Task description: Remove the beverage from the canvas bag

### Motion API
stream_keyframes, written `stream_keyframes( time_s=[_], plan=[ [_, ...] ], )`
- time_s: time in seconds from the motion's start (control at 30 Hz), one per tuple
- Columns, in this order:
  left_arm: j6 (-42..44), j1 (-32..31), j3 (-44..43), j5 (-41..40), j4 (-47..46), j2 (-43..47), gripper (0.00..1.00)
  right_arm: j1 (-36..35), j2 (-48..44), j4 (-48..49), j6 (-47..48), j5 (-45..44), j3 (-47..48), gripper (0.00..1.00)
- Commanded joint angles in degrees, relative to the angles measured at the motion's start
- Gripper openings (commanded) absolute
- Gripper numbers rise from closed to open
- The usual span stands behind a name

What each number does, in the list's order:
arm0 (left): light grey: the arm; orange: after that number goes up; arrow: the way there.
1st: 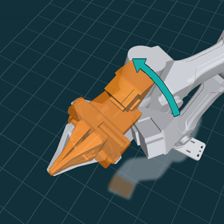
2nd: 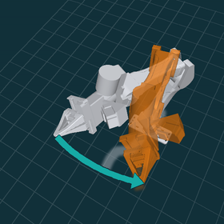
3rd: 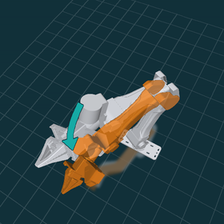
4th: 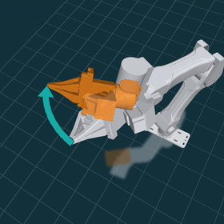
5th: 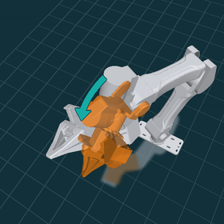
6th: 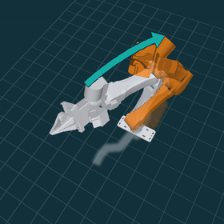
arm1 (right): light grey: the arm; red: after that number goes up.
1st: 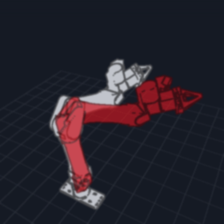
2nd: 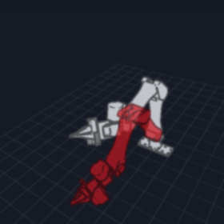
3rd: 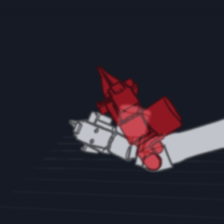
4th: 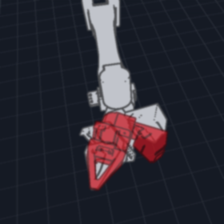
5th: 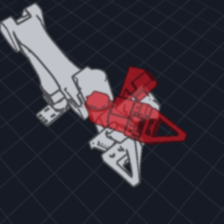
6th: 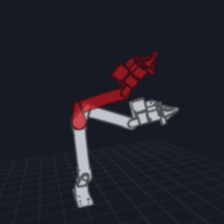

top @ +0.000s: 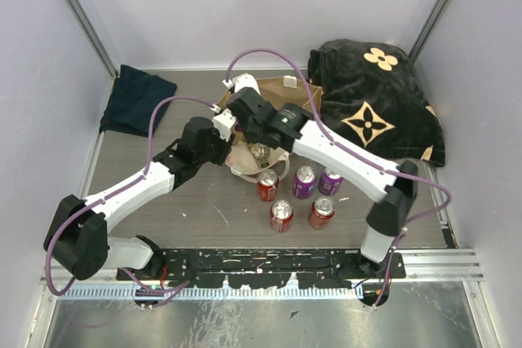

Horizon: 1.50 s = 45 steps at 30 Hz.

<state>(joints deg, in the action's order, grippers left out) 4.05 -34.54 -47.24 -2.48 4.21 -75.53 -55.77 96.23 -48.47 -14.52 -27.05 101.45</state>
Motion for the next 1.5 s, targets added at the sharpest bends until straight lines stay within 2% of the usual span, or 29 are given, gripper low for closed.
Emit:
stream_keyframes(
  time_s=[0.0,0.17,0.33,0.4,0.47,0.97,1.2,1.4,1.47],
  plan=[
    [0.81,0.23,0.4,-2.21,-0.6,1.19,0.39,2.85,5.45,-8.6,0.12,5.31,5.91,0.3],
    [0.85,0.29,0.57,-3.0,-0.95,1.22,0.39,5.47,8.85,-11.67,-2.34,10.72,3.97,0.46],
    [1.03,0.33,0.87,-3.28,-1.3,1.26,0.39,6.28,10.04,-9.82,-3.14,16.15,-0.4,0.73],
    [1.04,0.36,0.88,-3.14,-1.22,1.31,0.39,6.37,10.68,-8.89,-3.24,17.98,-0.84,0.8],
    [1.13,0.36,0.84,-2.97,-1.22,1.46,0.39,6.48,11.68,-8.42,-3.22,19.41,-0.51,0.82],
    [0.44,0.4,0.6,-0.98,-1.74,1.61,0.39,9.64,18.05,-5.56,-3.76,24.35,-1.02,0.8],
    [0.19,0.36,1.06,-1.06,-2.7,2.32,0.39,10.96,20.47,-5.57,-4.85,22.98,-2.56,0.7],
    [-0.52,0.4,1.05,-0.4,-3.51,2.31,0.39,11.56,21.39,-5.12,-5.16,22.77,-5.24,0.68],
    [-0.62,0.36,1.03,-0.13,-3.66,2.32,0.39,11.51,21.8,-4.74,-5.04,22.98,-5.7,0.59]
  ],
)
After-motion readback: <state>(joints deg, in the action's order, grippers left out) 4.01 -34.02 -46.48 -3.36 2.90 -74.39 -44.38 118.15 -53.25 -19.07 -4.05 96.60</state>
